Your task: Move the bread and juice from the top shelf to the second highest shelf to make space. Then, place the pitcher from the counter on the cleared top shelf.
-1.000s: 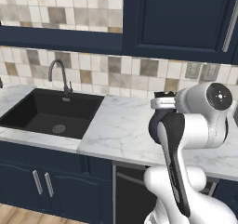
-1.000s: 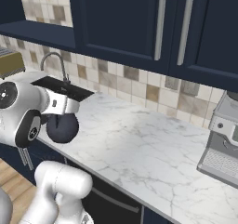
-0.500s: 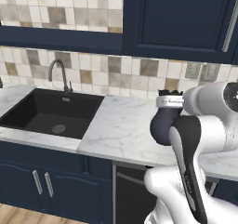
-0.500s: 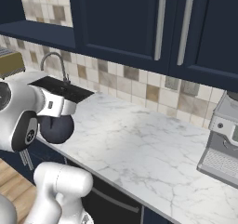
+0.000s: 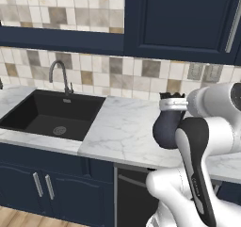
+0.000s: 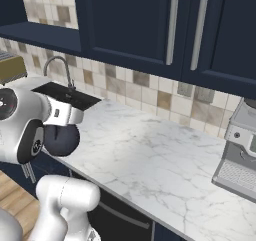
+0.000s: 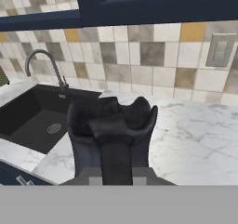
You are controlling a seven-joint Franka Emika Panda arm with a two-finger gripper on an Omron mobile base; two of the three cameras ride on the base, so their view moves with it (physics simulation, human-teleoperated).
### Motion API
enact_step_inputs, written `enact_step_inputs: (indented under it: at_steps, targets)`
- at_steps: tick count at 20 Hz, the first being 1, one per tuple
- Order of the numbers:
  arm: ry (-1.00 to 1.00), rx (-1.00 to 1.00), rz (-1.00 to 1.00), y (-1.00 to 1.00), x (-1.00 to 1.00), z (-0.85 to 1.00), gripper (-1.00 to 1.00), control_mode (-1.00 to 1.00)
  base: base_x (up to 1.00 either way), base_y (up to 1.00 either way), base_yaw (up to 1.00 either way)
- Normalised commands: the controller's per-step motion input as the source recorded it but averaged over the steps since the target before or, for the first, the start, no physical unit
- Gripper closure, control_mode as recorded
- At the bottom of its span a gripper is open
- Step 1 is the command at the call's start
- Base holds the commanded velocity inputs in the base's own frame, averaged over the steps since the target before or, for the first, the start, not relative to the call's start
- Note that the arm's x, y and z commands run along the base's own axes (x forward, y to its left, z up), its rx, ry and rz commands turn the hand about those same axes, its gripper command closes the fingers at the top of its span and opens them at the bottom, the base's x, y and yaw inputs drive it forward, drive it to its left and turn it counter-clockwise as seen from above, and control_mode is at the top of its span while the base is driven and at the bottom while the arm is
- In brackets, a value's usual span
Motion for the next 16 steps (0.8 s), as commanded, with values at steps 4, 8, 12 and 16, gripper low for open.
enact_step_inputs:
  at_steps: [4, 8, 12, 16]
  targets:
    - [0.0, 0.0, 0.0, 0.0, 0.0, 0.0, 1.0, -1.0, 0.0, 0.0, 0.0]
    - [0.0, 0.0, 0.0, 0.0, 0.0, 0.0, 1.0, 1.0, -0.23, 0.02, 0.0]
    - [0.0, 0.0, 0.0, 0.0, 0.0, 0.0, 1.0, 1.0, -0.88, 0.2, 0.0]
    - [0.0, 0.0, 0.0, 0.0, 0.0, 0.0, 1.0, 1.0, -1.0, 0.22, -0.09]
